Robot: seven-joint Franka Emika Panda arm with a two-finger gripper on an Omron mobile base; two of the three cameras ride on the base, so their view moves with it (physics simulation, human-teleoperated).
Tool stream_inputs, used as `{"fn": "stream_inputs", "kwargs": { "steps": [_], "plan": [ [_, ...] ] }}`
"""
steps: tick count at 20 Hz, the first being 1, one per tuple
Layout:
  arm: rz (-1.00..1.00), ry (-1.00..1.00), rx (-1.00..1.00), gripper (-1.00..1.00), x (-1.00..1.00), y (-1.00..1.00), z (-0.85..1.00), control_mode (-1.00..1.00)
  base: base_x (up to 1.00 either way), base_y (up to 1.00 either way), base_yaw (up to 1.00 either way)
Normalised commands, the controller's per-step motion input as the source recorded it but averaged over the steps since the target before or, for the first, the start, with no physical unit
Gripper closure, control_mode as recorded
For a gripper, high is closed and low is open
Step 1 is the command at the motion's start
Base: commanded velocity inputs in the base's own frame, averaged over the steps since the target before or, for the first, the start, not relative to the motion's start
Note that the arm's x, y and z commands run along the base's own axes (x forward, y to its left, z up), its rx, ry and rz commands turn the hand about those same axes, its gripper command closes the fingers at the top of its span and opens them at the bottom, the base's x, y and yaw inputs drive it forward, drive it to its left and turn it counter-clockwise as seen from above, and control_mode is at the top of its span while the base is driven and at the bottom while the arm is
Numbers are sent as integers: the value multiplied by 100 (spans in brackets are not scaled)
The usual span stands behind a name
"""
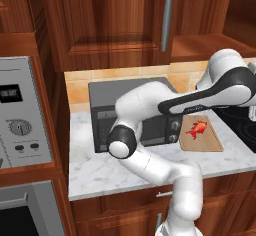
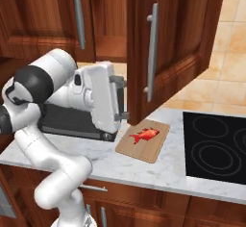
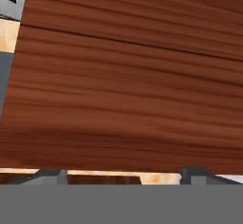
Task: Open the cabinet, retrieve the rolling pin, and place it next to the meat on the cutting board to prepare for tenderizing.
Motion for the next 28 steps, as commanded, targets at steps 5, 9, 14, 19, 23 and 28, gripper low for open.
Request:
{"fn": "stream_inputs", "kwargs": {
  "steps": [5, 9, 14, 19, 23, 28],
  "plan": [
    [-13, 0, 3, -100, -28, -100, -5, -100, 0, 0, 0],
    [-8, 0, 4, -100, -19, -98, 0, -100, 0, 0, 0],
    [-2, -6, 3, -100, -7, -41, 4, -100, 0, 0, 0],
    [-2, -17, 0, -100, -38, 51, 7, -100, 0, 0, 0],
    [-4, -13, 0, -100, -30, 71, 20, -100, 0, 0, 0],
    [-1, -14, -2, -100, -9, 68, 40, -100, 0, 0, 0]
  ]
}}
